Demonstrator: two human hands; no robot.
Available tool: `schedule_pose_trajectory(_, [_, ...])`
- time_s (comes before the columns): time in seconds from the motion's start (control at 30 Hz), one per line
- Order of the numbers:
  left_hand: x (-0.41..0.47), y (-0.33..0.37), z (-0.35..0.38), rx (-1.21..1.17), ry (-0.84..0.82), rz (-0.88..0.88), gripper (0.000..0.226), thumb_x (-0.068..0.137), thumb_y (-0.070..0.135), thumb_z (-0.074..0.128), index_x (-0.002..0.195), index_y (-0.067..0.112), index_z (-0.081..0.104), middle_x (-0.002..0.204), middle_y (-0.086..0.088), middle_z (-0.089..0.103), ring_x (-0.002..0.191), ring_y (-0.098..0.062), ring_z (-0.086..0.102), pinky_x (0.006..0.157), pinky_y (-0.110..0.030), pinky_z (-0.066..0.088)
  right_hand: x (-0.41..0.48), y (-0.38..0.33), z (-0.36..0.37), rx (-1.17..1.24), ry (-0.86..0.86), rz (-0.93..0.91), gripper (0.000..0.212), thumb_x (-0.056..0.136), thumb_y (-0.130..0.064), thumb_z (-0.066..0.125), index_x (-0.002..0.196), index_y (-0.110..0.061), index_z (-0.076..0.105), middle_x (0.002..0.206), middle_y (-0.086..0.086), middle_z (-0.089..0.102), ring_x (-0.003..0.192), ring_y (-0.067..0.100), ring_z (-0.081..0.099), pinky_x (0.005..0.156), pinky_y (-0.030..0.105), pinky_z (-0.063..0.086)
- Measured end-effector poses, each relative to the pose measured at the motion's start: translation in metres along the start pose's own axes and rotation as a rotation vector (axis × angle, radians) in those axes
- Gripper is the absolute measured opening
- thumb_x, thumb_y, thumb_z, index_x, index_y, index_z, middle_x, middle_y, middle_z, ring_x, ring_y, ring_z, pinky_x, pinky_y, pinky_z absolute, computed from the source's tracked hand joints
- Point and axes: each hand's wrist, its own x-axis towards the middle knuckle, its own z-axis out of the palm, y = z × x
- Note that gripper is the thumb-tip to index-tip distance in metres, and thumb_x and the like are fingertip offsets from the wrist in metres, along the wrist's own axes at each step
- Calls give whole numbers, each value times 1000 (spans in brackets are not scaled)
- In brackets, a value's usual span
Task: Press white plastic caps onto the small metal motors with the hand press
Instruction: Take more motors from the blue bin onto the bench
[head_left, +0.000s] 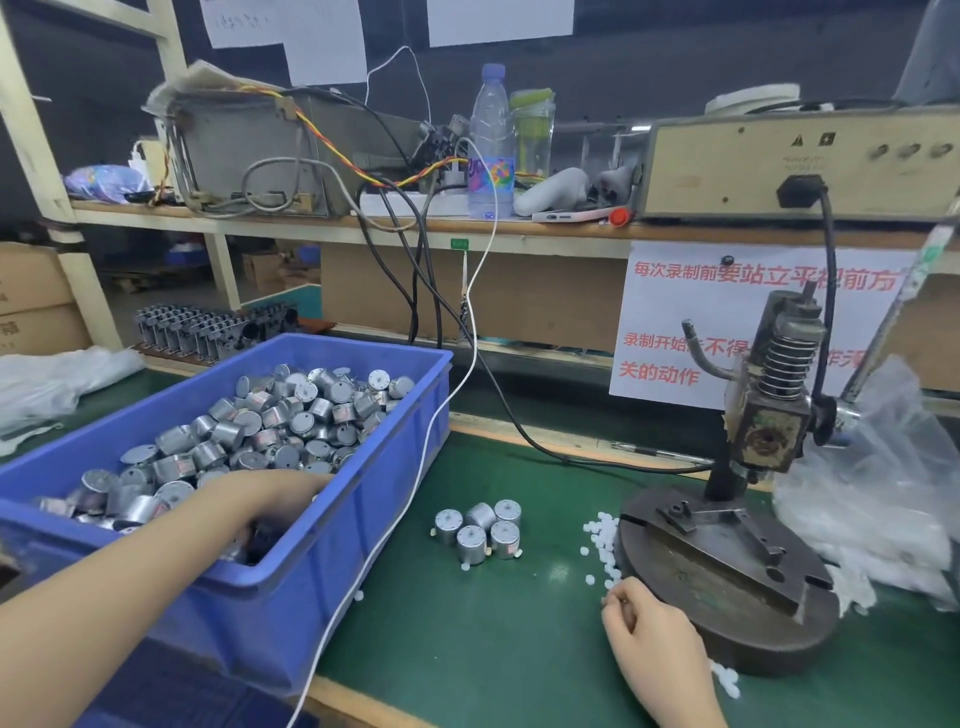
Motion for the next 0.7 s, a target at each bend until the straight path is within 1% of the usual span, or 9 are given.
schedule_pose_trajectory(0.13, [5, -5, 3, 2, 28, 27, 24, 85, 5, 33, 74, 25, 36, 61, -1, 43, 49, -17, 39, 51, -29, 38, -1, 0, -1, 6, -8, -1, 10, 93, -27, 46, 83, -26, 45, 56, -8, 43, 70, 20, 45, 63, 29, 34])
schedule_pose_trajectory(0.2, [3, -6, 3, -26, 29, 46, 21, 86, 5, 34, 89, 23, 44, 64, -2, 42, 54, -18, 38, 55, -30, 37, -1, 0, -1, 11, -7, -5, 10, 93, -26, 46, 83, -25, 46, 56, -8, 44, 70, 21, 45, 64, 29, 35])
schedule_pose_trajectory(0.23, [1, -8, 3, -36, 29, 59, 30, 86, 5, 35, 105, 26, 44, 67, -5, 43, 56, -19, 38, 56, -32, 37, -1, 0, -1, 17, -6, -5, 10, 93, -25, 47, 83, -25, 47, 56, -8, 44, 70, 22, 46, 63, 29, 35])
schedule_pose_trajectory(0.3, [-3, -11, 2, -59, 19, 82, 59, 86, 3, 37, 125, 47, 26, 75, -11, 46, 58, -22, 44, 55, -33, 41, -1, 0, -1, 30, -5, 0, 10, 92, -25, 47, 82, -24, 48, 55, -8, 45, 69, 22, 46, 63, 29, 35])
schedule_pose_trajectory(0.33, [-4, -11, 1, -84, 20, 89, 66, 85, 3, 38, 129, 49, 20, 77, -13, 48, 57, -23, 46, 53, -33, 42, -1, 0, -1, 34, -7, 2, 10, 92, -25, 47, 82, -24, 48, 55, -8, 45, 70, 22, 47, 63, 29, 35])
schedule_pose_trajectory(0.4, [-4, -8, -1, -150, 57, 97, 67, 87, 5, 39, 138, 42, 17, 77, -13, 53, 54, -23, 46, 50, -31, 42, -1, 1, -1, 41, -10, 6, 10, 92, -25, 47, 82, -25, 48, 55, -8, 46, 70, 22, 47, 63, 29, 35])
schedule_pose_trajectory(0.53, [-1, -4, -4, -356, 157, 108, 52, 94, 17, 42, 139, 31, 20, 69, -7, 54, 49, -21, 48, 45, -28, 44, -1, 1, -1, 57, -13, 15, 11, 92, -25, 47, 82, -25, 48, 55, -7, 47, 69, 21, 48, 62, 29, 34])
schedule_pose_trajectory(0.63, [-3, -8, -6, -540, 186, 96, 46, 95, 22, 46, 134, 33, 23, 89, -13, 61, 57, -24, 54, 47, -30, 52, -1, 1, -2, 66, -14, 19, 11, 92, -25, 47, 81, -25, 48, 54, -6, 46, 68, 20, 47, 62, 29, 35])
schedule_pose_trajectory(0.7, [-3, -11, -8, -727, 183, 90, 40, 94, 20, 48, 127, 33, 30, 104, -10, 60, 63, -24, 53, 50, -33, 54, -1, 1, -2, 73, -14, 15, 11, 92, -25, 47, 81, -25, 49, 54, -7, 46, 68, 19, 47, 62, 28, 35])
